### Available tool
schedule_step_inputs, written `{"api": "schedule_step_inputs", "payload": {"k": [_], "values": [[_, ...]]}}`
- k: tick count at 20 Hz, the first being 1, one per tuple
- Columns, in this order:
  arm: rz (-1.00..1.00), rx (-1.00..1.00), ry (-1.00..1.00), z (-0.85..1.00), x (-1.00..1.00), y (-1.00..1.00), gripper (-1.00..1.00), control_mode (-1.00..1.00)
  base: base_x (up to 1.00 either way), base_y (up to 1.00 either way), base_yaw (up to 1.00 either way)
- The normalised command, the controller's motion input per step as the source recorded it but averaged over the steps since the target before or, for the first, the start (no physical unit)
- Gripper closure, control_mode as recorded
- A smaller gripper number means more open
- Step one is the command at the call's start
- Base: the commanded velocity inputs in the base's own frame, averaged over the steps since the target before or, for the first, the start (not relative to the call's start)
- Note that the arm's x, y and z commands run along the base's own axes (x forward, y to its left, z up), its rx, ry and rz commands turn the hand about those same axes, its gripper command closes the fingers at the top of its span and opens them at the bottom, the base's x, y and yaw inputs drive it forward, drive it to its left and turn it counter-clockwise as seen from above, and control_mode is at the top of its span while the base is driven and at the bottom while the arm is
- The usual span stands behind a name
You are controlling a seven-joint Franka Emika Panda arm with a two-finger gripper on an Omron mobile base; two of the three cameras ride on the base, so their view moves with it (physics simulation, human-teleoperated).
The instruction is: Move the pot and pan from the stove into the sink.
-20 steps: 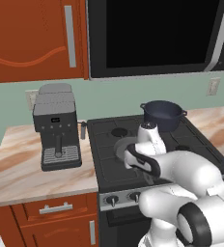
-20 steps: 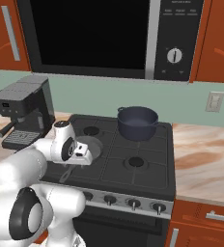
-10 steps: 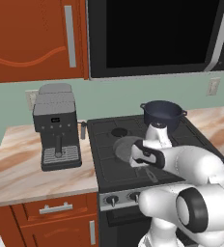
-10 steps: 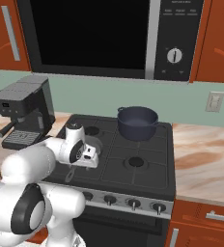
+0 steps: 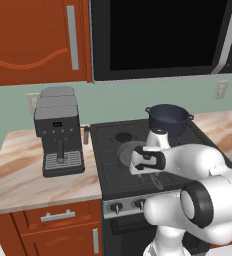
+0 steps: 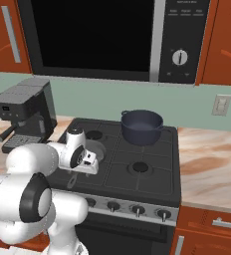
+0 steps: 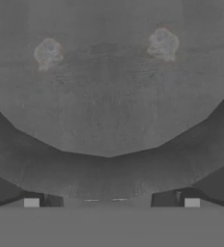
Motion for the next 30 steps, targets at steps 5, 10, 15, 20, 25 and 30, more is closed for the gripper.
{"api": "schedule_step_inputs", "payload": {"k": [5,10,15,20,25,30], "values": [[0.00,0.00,0.00,-0.13,0.00,0.00,-1.00,-1.00,0.00,0.00,0.00],[0.00,0.00,0.00,-0.02,0.00,0.00,1.00,-1.00,0.00,0.00,0.00],[0.00,0.01,0.00,0.07,0.00,0.00,1.00,-1.00,0.00,0.00,0.00],[-0.02,0.01,0.00,0.31,0.00,0.00,1.00,-1.00,0.00,0.00,0.00],[-0.02,0.01,0.01,0.50,0.00,0.00,1.00,-1.00,0.00,0.00,0.00],[0.00,0.00,0.01,0.57,-0.17,0.00,1.00,-1.00,0.00,0.00,0.00]]}}
